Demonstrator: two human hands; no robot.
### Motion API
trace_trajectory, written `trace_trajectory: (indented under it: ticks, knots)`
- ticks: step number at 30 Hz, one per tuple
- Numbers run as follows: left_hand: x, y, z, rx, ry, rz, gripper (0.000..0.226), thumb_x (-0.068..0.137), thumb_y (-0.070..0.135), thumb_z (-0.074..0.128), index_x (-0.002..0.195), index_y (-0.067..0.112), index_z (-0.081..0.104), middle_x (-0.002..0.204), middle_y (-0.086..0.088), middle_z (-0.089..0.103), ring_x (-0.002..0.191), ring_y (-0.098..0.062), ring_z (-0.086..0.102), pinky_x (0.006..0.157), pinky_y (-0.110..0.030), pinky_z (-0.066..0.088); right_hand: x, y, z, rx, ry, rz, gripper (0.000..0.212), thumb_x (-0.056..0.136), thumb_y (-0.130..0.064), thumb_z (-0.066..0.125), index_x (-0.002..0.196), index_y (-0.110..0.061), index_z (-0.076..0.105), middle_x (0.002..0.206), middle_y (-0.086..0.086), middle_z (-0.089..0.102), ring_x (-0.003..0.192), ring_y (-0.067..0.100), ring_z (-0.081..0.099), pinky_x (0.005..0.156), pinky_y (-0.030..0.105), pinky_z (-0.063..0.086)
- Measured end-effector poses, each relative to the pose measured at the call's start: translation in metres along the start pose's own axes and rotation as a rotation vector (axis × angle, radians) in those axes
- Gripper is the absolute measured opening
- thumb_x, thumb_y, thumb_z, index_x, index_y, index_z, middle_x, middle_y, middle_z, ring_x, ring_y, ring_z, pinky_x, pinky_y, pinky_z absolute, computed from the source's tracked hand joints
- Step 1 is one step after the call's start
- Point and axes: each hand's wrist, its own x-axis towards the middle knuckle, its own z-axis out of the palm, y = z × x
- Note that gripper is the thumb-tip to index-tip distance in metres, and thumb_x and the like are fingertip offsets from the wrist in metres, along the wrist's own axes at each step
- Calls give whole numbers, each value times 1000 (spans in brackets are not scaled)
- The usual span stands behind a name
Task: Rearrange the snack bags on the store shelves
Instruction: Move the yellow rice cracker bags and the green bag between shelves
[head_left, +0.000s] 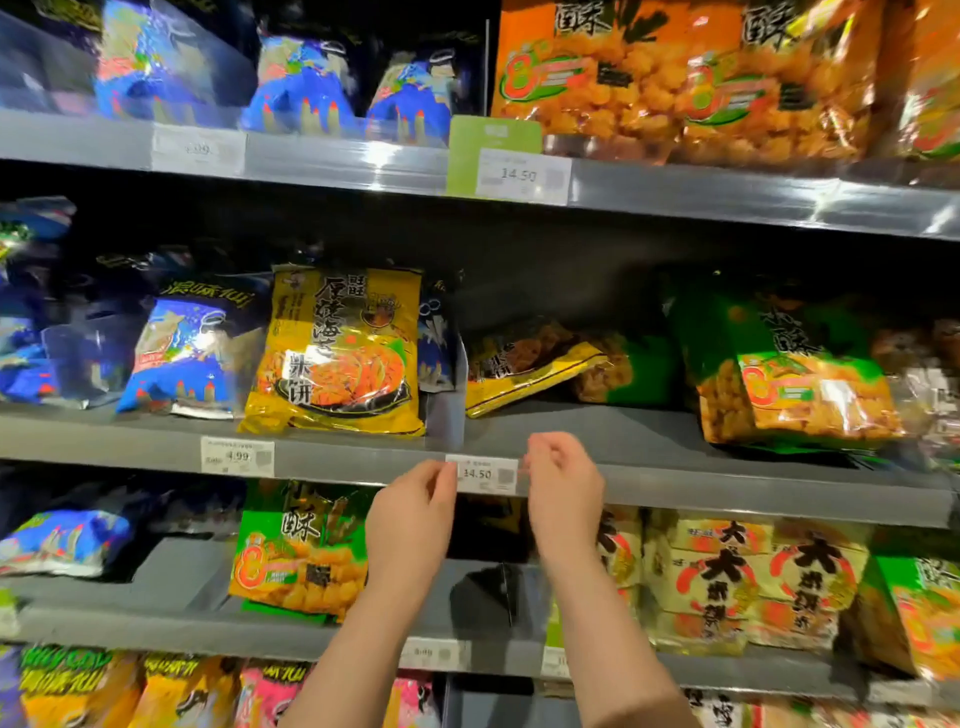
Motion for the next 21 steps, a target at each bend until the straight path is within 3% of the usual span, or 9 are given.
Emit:
trace_trajectory:
  ticks: [3,6,9,11,13,16,18,21]
  knots:
    - [12,-7,-4,-31,-38,8,28,93,36,44,75,22,62,68,1,61,72,-22,58,54,-30,32,28,-13,6,50,92,71,20,92,-32,49,77,-20,53,71,1,63,61,14,61,60,35,50]
    - [18,-5,2,-8,-37,17,34,92,40,45,61,25,49,54,5,50,61,-20,51,46,-27,27,45,-20,13,-13,37,126,19,92,-32,52,82,-15,51,75,3,64,55,6,61,47,24,46]
    - [22,-1,10,22,-1,42,36,90,42,47,60,23,47,55,3,52,58,-19,49,44,-26,25,53,-19,21,-127,-2,133,14,91,-29,53,84,-16,52,78,3,64,60,11,58,45,21,36]
    - [26,3,16,7,19,74,33,90,42,48,64,21,53,58,2,56,57,-17,50,44,-23,26,62,-20,22,-239,-48,94,11,92,-26,51,92,-18,57,87,2,62,73,17,56,53,25,36]
    - [31,7,21,-1,23,89,32,90,42,48,67,21,55,59,2,58,58,-15,51,44,-22,27,72,-25,21,-334,-149,98,23,92,-25,48,113,-22,58,108,4,62,83,18,52,66,26,38]
    - [38,13,26,-19,19,103,28,90,42,48,66,25,50,56,5,52,59,-14,49,45,-20,24,87,-30,23,-387,-375,136,45,95,-24,45,139,-28,39,133,6,51,106,22,53,81,28,40]
    - [39,16,28,-35,13,105,26,90,41,48,67,28,50,56,7,53,59,-10,50,46,-19,25,97,-29,30,-407,-499,167,54,95,-26,44,146,-29,25,147,8,38,128,26,42,99,32,38]
    - [40,16,31,-41,3,98,23,90,42,47,71,30,54,61,6,58,63,-8,53,48,-19,29,103,-28,37,-436,-603,200,61,96,-28,44,149,-27,12,157,6,14,141,28,24,112,38,27]
